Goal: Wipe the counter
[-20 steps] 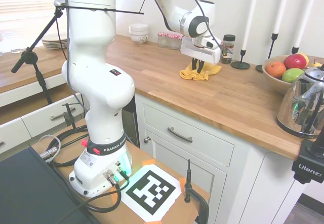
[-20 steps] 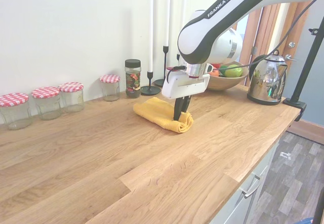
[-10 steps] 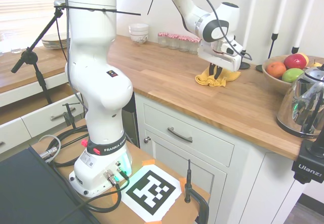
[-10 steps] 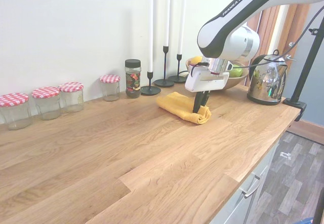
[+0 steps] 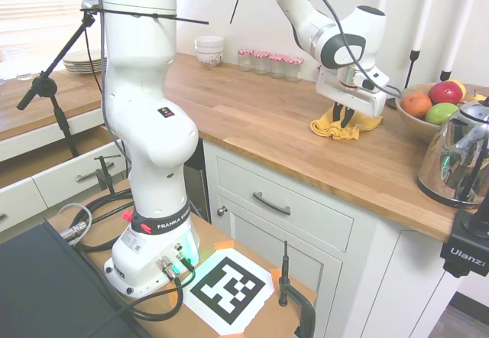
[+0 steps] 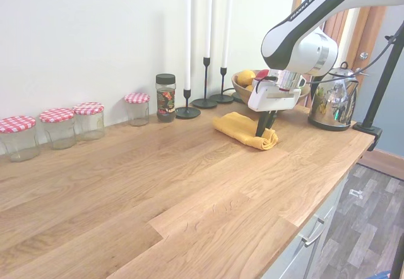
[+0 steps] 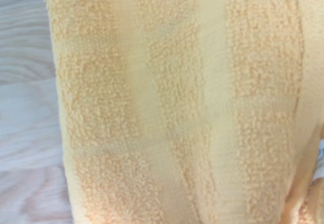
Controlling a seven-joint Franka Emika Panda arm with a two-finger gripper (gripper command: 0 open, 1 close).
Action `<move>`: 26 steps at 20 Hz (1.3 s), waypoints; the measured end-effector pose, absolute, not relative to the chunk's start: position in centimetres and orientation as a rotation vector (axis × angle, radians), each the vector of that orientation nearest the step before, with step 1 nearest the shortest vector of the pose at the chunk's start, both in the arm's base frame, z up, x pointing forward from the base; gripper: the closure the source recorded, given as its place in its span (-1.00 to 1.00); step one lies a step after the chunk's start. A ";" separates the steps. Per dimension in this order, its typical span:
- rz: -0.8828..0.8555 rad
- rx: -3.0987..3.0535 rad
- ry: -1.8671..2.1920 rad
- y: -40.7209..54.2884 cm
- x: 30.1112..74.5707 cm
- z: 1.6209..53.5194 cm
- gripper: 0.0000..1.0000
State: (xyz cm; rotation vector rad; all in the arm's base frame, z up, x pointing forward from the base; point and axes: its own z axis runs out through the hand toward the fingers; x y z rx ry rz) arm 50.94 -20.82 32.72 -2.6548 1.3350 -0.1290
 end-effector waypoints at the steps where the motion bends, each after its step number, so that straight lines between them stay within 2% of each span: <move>1: -0.129 -2.654 1.337 -20.9 50.9 32.7 -1.00; 26: -0.140 -2.642 1.379 -22.4 49.4 32.9 -1.00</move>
